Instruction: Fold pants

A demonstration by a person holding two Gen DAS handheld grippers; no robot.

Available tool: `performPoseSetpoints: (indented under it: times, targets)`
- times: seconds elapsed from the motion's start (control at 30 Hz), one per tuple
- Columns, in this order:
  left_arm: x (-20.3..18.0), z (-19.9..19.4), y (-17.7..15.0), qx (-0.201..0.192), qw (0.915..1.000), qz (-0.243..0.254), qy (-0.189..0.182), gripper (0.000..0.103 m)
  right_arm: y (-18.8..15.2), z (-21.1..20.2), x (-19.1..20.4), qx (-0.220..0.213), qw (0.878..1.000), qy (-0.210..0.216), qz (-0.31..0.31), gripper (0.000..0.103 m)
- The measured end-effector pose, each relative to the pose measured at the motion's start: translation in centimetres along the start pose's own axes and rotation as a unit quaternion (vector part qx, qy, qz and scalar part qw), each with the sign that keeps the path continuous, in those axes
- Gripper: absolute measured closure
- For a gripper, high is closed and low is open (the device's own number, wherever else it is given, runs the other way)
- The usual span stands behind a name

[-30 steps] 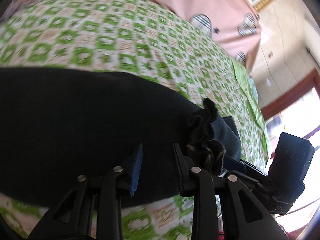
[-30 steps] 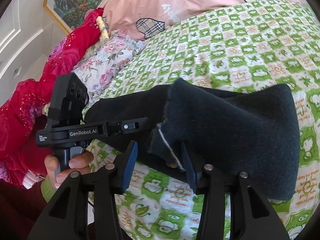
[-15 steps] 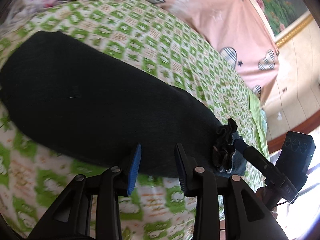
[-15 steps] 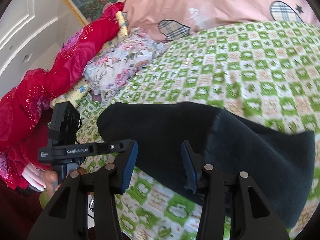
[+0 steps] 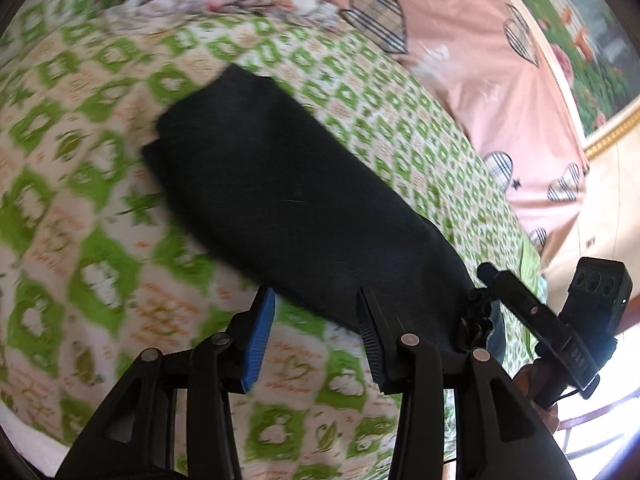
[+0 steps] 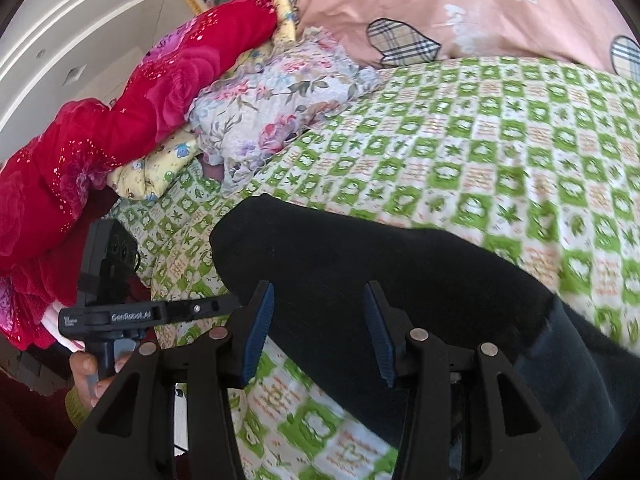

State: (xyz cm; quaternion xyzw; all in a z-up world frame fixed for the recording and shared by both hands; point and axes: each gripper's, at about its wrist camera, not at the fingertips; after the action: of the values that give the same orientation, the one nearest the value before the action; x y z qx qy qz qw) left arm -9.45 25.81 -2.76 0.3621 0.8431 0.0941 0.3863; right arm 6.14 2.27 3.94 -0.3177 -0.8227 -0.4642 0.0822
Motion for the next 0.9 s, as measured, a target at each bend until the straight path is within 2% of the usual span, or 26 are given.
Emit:
performPoseSetpoints:
  times: [0.47, 0.7, 0.9]
  targets:
    - [5.6, -0.7, 2.2, -0.018, 0.9946, -0.099, 0.024, 0.057, 3.9, 5.6, 2.5, 0.037, 0.998, 0.033, -0.049, 0.051]
    - [6.2, -0.1, 3.4, -0.022, 0.9937, -0.105, 0.031, 0.053, 5.8, 9.4, 3.0, 0.068, 0.994, 0.044, -0.067, 0.051]
    - [6.9, 0.6, 4.1, -0.024, 0.9916, -0.124, 0.029, 0.052, 7.7, 13.0, 3.9, 0.104, 0.988, 0.053, -0.105, 0.051]
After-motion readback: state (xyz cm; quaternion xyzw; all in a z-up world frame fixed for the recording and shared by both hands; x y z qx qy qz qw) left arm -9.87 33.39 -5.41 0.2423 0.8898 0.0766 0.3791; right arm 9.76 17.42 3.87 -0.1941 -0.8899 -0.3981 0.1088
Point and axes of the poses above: each gripper's, at about its wrist camera, not at the fingertips, and z roughly the way its jaws point, x to its left, y to its top, and after that the axes turned 3 degrees about -x, right-handed
